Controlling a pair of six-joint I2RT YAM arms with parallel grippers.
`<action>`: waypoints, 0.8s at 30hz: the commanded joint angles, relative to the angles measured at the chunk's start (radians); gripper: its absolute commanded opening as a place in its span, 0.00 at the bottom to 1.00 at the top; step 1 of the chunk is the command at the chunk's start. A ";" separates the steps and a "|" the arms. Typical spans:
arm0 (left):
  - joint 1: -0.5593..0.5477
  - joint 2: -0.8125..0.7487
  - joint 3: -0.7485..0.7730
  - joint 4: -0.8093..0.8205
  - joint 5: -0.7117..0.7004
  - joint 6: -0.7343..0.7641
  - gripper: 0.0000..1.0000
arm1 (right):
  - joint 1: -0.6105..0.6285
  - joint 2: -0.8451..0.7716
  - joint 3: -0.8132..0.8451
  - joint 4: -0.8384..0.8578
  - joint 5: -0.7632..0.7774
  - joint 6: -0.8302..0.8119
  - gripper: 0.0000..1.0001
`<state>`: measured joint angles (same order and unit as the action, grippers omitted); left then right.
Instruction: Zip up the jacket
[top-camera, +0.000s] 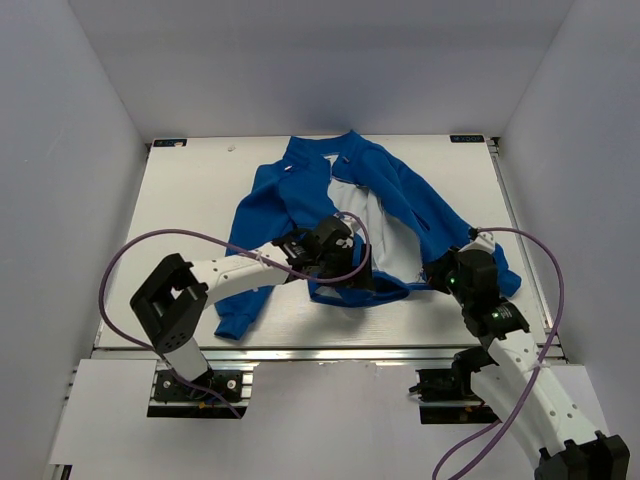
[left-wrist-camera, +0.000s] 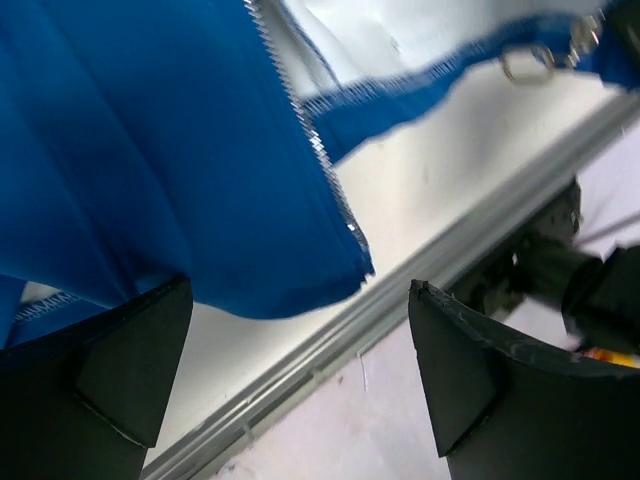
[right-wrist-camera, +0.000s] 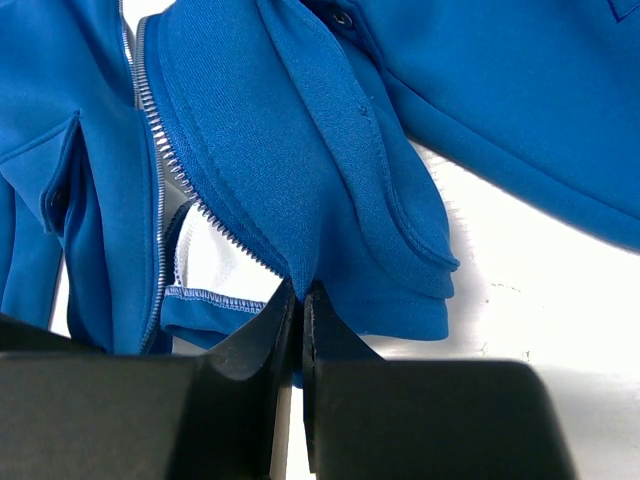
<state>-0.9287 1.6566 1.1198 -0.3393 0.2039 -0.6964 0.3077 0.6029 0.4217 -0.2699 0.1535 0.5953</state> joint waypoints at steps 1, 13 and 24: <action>-0.002 0.026 0.038 -0.050 -0.099 -0.075 0.98 | -0.004 0.005 -0.015 0.058 -0.006 0.000 0.00; -0.044 0.123 0.092 -0.065 -0.253 -0.055 0.84 | -0.002 0.009 -0.021 0.072 0.027 -0.006 0.00; -0.068 0.204 0.187 -0.145 -0.324 -0.008 0.33 | -0.002 0.003 -0.029 0.074 0.061 -0.020 0.00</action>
<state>-0.9977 1.8782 1.2770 -0.4541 -0.0788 -0.7197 0.3077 0.6106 0.3962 -0.2359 0.1818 0.5934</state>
